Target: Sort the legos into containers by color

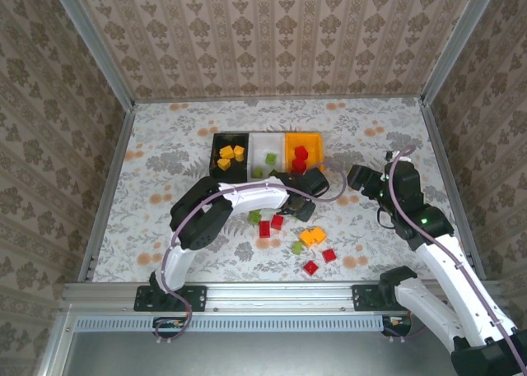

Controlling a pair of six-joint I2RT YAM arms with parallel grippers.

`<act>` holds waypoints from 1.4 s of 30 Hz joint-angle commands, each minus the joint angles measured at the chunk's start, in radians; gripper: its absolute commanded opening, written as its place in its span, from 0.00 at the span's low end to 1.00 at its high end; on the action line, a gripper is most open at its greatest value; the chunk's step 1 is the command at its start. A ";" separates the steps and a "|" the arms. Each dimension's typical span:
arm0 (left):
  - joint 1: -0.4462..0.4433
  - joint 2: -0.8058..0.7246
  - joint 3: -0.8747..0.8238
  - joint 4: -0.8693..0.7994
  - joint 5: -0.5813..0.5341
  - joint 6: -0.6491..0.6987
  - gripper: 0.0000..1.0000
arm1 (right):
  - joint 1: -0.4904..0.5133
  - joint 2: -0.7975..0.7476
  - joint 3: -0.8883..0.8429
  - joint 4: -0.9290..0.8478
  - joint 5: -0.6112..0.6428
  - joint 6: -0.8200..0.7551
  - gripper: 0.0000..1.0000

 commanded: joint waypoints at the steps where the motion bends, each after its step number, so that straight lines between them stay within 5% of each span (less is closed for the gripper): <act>1: -0.004 0.040 -0.003 -0.053 -0.010 0.010 0.38 | -0.008 -0.009 0.009 -0.003 -0.020 -0.006 0.86; 19: -0.009 -0.180 -0.069 0.045 -0.070 0.029 0.25 | -0.030 0.005 0.009 0.009 -0.028 0.018 0.86; 27: 0.122 -0.384 -0.141 0.096 -0.079 -0.001 0.27 | -0.032 0.023 -0.005 0.031 -0.066 0.020 0.86; 38: 0.332 -0.202 0.054 0.045 -0.066 0.003 0.28 | -0.032 0.067 -0.017 0.035 -0.113 0.009 0.86; 42: 0.345 -0.144 0.117 0.033 -0.050 0.004 0.40 | -0.032 0.077 -0.021 0.023 -0.140 -0.005 0.86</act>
